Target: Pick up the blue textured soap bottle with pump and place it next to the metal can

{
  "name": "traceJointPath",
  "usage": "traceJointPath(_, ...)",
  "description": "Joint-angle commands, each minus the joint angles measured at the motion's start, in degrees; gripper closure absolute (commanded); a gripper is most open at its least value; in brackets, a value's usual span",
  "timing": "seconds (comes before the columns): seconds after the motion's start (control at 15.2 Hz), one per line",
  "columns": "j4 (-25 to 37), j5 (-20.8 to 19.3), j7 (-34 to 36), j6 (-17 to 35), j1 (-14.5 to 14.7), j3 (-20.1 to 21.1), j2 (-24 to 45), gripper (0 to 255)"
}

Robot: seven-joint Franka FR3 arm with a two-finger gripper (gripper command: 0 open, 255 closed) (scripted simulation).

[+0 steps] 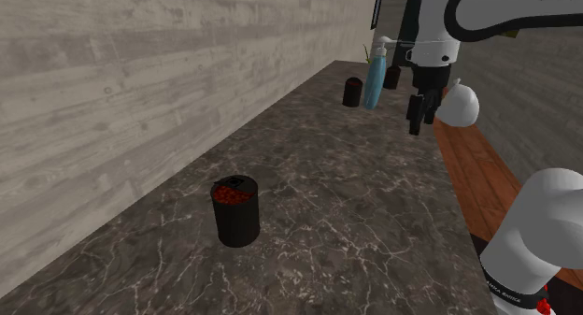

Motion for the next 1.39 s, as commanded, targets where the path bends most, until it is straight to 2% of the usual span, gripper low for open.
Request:
traceJointPath(0.0,0.0,0.0,0.0,0.0,0.0,0.0,0.0,0)
traceJointPath(0.66,11.2,-0.5,14.3,13.6,-5.7,0.0,14.5,0)
traceJointPath(1.32,25.1,-2.5,28.1,21.6,-11.0,-1.4,26.5,0)
